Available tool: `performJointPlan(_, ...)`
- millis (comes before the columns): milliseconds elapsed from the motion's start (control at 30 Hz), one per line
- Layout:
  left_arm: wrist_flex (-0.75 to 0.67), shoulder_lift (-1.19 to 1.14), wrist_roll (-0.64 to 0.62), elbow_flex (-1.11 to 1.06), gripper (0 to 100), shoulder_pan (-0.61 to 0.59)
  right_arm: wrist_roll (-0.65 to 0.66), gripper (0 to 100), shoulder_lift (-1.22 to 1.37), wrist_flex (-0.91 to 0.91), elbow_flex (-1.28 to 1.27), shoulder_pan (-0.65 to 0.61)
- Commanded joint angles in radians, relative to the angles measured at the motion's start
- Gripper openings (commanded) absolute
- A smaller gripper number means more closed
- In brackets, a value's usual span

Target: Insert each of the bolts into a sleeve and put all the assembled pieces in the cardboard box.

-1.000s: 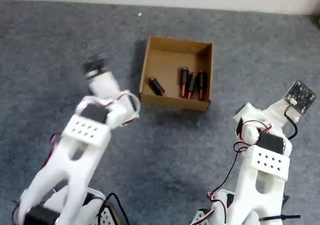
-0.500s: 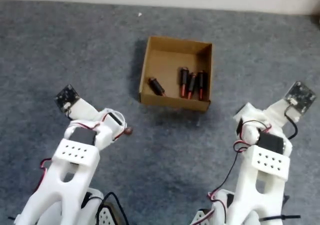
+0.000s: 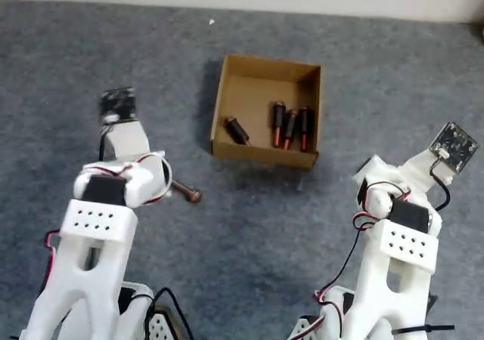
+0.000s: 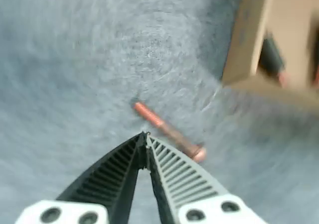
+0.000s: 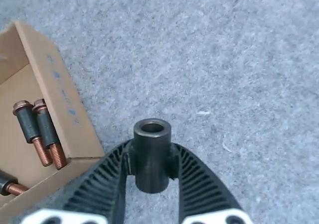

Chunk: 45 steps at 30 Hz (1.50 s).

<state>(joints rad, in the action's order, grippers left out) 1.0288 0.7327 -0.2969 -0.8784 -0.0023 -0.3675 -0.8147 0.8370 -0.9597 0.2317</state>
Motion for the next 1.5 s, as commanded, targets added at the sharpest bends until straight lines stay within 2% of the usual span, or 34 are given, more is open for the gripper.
performJointPlan(0,0.061,0.016,0.526,0.097,2,-0.045,0.002,0.5,-0.041,-0.033,0.005,0.005)
performJointPlan(67,0.071,0.01,0.649,0.107,2,-0.042,0.002,0.5,-0.041,-0.033,0.005,0.005)
performJointPlan(233,0.068,0.007,0.809,0.119,3,-0.01,0.002,0.5,-0.039,-0.033,0.005,0.005)
performJointPlan(333,0.081,-0.038,0.911,0.13,8,0.031,0.002,0.5,-0.039,-0.033,0.005,0.005)
performJointPlan(500,0.163,-0.259,1.1,0.246,16,0.061,0.003,0.5,-0.038,-0.033,0.005,0.005)
performJointPlan(700,0.316,-0.539,1.346,0.481,17,0.064,0.005,0.5,-0.038,-0.033,0.005,0.005)
performJointPlan(800,0.35,-0.651,1.435,0.565,16,0.07,0.034,0.5,-0.038,-0.033,0.005,0.004)
performJointPlan(933,0.381,-0.763,1.485,0.619,16,0.117,0.037,0.5,-0.036,-0.033,0.005,0.004)
performJointPlan(1167,0.374,-0.886,1.493,0.647,16,0.18,0.037,0.5,-0.036,-0.033,0.005,0.004)
performJointPlan(1367,0.259,-0.983,1.493,0.645,16,0.186,0.037,0.5,-0.038,-0.033,0.005,0.004)
performJointPlan(1467,0.224,-1.029,1.493,0.647,13,0.185,0.037,0.5,-0.038,-0.033,0.005,0.004)
